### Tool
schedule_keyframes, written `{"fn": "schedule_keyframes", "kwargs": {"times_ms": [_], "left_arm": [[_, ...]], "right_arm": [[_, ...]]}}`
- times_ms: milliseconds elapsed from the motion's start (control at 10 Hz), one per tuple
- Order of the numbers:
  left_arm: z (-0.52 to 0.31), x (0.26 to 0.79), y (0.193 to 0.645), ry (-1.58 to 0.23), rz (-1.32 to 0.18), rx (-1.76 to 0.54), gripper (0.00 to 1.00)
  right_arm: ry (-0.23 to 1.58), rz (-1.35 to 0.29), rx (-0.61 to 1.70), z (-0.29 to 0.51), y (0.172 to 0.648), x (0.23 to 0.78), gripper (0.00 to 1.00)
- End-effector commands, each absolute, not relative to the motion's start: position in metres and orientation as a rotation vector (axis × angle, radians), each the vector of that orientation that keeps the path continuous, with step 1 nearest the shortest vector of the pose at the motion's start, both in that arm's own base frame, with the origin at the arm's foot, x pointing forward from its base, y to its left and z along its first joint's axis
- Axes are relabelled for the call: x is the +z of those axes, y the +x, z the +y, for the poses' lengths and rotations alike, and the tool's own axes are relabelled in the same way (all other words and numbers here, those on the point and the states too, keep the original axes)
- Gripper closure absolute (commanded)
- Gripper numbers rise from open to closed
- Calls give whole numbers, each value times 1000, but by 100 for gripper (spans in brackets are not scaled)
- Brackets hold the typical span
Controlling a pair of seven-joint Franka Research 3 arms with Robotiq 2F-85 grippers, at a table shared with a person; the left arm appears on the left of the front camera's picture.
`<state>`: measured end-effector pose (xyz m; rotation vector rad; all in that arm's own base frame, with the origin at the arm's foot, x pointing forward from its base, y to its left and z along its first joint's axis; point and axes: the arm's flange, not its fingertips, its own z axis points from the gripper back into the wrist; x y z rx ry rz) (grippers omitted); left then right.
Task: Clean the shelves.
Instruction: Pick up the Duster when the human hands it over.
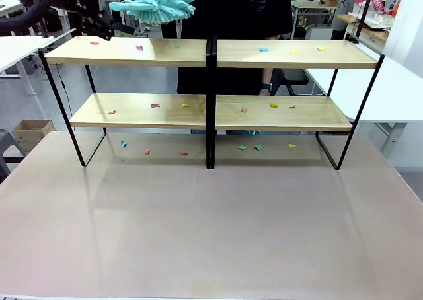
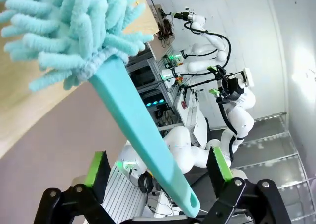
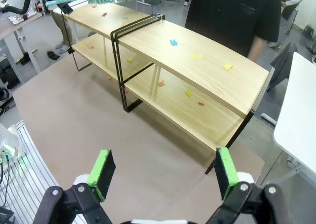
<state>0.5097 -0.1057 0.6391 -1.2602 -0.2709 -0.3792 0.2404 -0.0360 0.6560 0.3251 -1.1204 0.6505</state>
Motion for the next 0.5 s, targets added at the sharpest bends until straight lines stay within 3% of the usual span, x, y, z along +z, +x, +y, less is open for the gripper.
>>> {"fn": "schedule_keyframes", "kwargs": {"times_ms": [0, 400], "left_arm": [[-105, 644, 515, -1296, -296, -331, 0], [-103, 637, 525, -1314, -337, -251, 0]], "right_arm": [[330, -1123, 655, -36, 241, 656, 0], [330, -1123, 655, -36, 241, 656, 0]]}}
